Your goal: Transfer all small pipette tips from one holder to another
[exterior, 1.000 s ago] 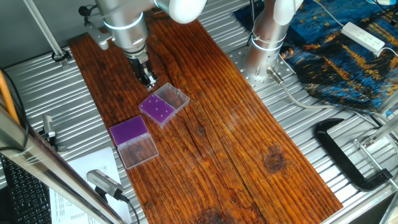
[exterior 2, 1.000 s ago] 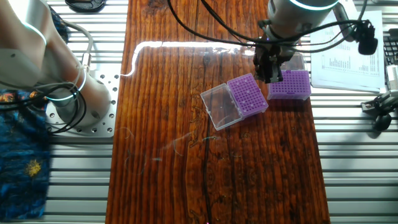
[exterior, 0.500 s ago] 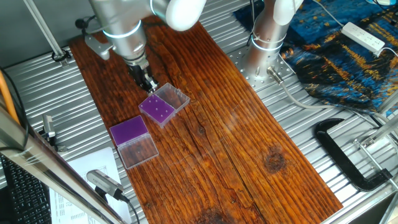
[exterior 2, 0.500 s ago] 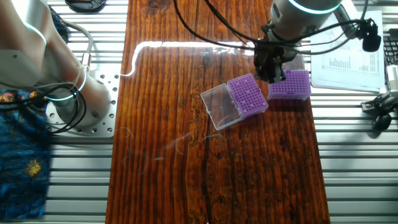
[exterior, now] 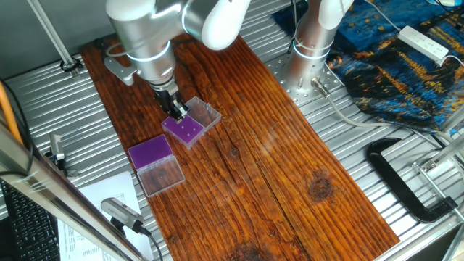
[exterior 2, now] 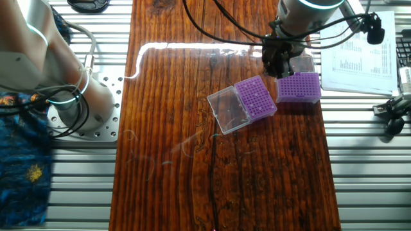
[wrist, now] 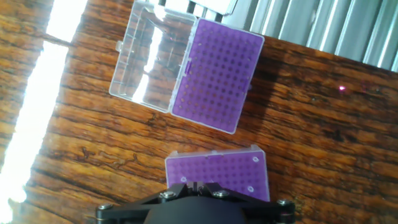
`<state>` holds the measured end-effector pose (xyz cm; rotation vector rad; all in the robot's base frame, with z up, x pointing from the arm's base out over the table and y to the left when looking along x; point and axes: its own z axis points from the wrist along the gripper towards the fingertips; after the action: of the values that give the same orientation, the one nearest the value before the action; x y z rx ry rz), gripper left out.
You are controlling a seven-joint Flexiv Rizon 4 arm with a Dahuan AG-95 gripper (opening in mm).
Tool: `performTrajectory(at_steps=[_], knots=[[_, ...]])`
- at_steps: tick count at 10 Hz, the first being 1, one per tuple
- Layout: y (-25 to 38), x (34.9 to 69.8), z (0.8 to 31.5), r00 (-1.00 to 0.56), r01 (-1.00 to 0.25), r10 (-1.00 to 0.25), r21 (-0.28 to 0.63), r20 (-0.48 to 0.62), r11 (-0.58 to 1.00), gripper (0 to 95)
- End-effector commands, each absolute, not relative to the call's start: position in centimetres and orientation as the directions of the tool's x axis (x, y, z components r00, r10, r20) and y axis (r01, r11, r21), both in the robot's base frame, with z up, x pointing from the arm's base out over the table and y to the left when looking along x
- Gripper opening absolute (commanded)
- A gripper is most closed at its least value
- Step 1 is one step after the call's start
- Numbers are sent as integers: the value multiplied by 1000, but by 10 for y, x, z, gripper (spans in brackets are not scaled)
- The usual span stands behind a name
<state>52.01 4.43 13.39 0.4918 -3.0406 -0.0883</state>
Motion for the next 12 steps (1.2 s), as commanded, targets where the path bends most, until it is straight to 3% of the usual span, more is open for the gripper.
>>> performTrajectory(at_steps=[1, 4, 7, 12], knots=[[44, 519, 134, -944, -319, -324, 69, 66, 945, 0], [41, 516, 122, -929, -357, -362, 72, 74, 931, 0], [36, 512, 92, -890, -436, -443, 85, 103, 896, 0], [34, 505, 86, -845, -519, -524, 70, 111, 852, 0]])
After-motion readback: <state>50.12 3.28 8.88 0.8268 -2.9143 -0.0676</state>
